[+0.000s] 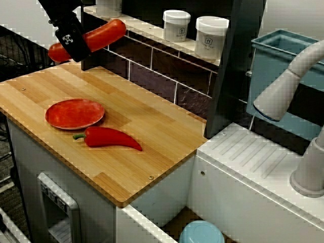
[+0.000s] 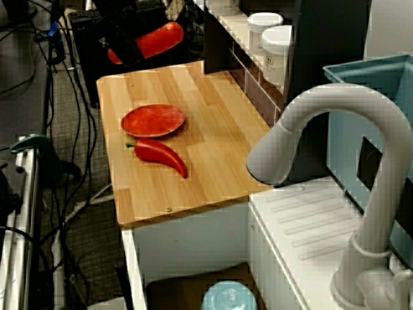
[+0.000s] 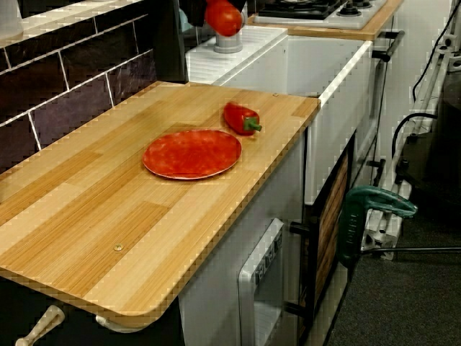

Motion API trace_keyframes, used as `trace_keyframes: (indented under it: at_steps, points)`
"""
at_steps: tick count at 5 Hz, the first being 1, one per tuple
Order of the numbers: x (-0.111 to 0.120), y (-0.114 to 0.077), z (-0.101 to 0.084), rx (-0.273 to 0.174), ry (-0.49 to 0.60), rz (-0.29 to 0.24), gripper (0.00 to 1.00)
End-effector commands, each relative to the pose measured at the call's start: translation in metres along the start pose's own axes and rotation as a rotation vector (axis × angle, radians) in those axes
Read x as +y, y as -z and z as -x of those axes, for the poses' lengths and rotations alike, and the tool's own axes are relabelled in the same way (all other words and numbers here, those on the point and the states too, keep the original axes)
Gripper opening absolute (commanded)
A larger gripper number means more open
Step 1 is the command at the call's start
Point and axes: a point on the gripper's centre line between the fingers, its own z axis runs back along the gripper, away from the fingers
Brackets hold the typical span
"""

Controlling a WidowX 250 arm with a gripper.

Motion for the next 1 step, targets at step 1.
trace_keyframes:
  at_steps: [1]
  points:
    - [-0.0131, -0.0046, 0.0025, -0.004, 0.078, -0.035, 0.00]
